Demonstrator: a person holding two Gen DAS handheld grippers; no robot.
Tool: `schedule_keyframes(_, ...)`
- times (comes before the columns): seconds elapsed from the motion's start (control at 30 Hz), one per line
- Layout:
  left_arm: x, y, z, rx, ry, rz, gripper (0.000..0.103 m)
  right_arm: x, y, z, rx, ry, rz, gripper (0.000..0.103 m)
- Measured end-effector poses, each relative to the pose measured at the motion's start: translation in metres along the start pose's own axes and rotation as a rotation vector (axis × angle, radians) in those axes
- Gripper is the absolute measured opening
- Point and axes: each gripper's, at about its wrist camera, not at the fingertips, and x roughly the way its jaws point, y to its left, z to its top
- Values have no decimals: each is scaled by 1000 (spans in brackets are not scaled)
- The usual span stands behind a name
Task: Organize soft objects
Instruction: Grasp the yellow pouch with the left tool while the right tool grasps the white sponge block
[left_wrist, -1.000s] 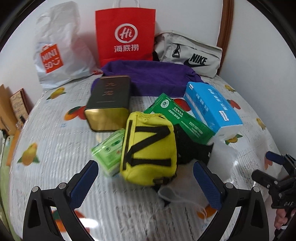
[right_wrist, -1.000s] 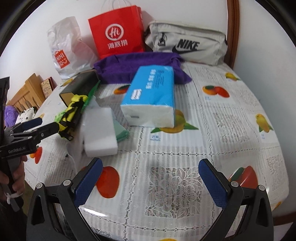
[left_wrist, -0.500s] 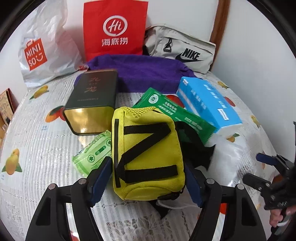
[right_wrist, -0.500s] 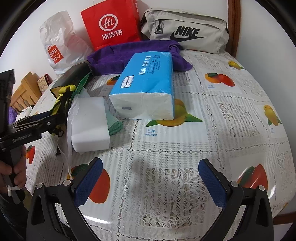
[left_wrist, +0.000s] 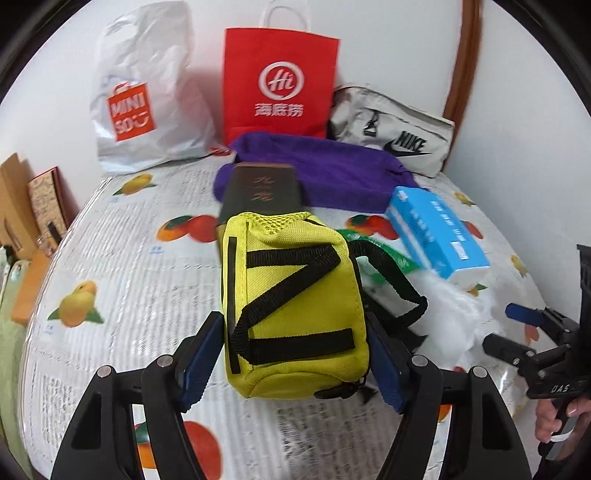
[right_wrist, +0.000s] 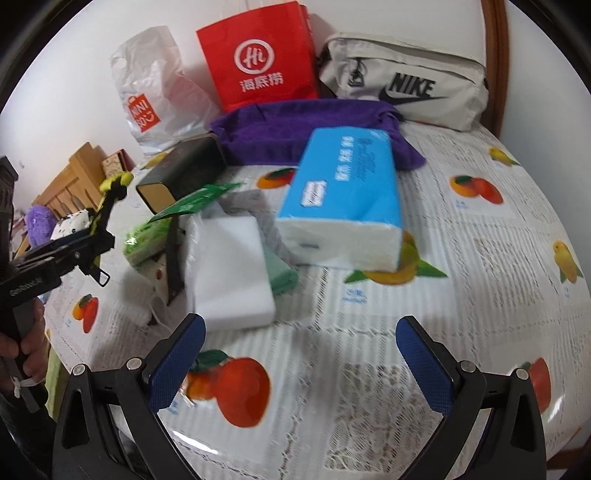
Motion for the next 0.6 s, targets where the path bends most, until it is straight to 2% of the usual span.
schedule_keyframes(0.13,1,10,-6,-33,8,-8,72,7,-2,4,-3,7,2,95)
schedule_keyframes(0.4,9,18,-14,-68,32,-19,72,19,11,10,-34,26,90,95)
schedule_keyframes(0.6,15,20,-16,-78,48,-22,72,33,27,15,-66,49,102,95)
